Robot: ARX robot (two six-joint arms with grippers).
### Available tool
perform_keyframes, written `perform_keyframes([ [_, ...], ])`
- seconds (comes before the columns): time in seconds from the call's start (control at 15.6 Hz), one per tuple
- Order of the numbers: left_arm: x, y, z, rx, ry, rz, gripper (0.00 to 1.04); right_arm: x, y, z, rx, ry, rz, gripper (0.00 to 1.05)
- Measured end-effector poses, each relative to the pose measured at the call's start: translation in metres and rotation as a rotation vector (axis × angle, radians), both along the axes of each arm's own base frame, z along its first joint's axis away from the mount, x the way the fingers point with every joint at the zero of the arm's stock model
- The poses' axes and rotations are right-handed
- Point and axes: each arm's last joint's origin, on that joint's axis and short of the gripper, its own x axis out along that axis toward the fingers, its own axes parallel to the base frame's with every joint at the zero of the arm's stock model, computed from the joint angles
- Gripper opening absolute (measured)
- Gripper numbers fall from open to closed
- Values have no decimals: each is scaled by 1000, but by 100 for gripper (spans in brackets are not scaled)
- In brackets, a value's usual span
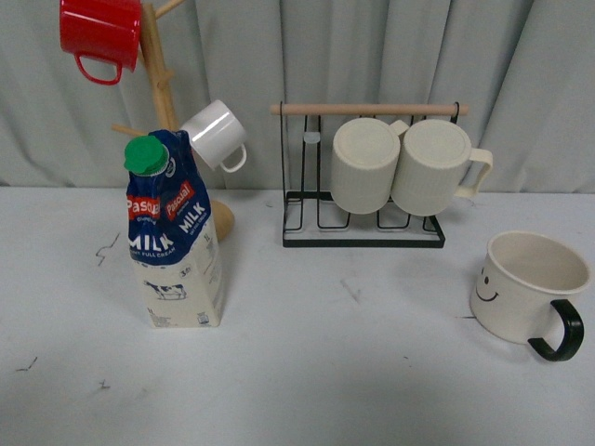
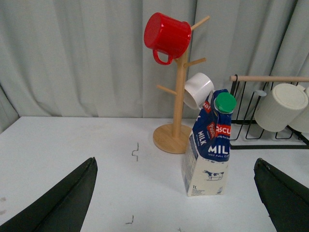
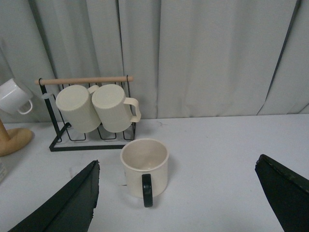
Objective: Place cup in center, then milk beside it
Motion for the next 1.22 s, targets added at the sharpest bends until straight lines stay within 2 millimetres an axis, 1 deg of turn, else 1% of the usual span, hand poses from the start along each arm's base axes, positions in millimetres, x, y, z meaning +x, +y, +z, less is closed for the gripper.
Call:
perform_keyframes([
  [0.32, 0, 0, 0, 0, 0, 0, 98, 0, 0, 0, 0, 0, 0, 98],
  [0.39, 0, 0, 0, 0, 0, 0, 98, 0, 0, -1, -4, 29, -8, 98],
  [0.45, 0, 0, 0, 0, 0, 0, 98, 1, 1, -3, -24, 168, -46, 98],
  [0.51, 0, 0, 0, 0, -2, -2, 98, 12, 0, -2, -29, 271, -67, 98],
  [0.58, 0, 0, 0, 0, 0, -1, 98, 24, -5, -2, -16, 315, -69, 98],
  [0.64, 0, 0, 0, 0, 0, 0, 98, 39, -10, -1, 11, 363, -54, 98],
  [0.71, 0, 0, 0, 0, 0, 0, 98, 58, -16, 3, 48, 404, -34, 98],
  [0.84, 0, 0, 0, 0, 0, 0, 98, 88, -22, 8, 74, 459, -17, 98],
  [0.9, 0, 0, 0, 0, 0, 0, 98, 113, -23, 13, 85, 507, -11, 98],
  [1.03, 0, 0, 0, 0, 0, 0, 98, 141, -24, 16, 87, 569, -15, 98],
  [1.16, 0, 0, 0, 0, 0, 0, 98, 168, -22, 14, 94, 654, -4, 98],
  [1.22, 0, 0, 0, 0, 0, 0, 98, 187, -23, 12, 100, 701, -5, 98],
])
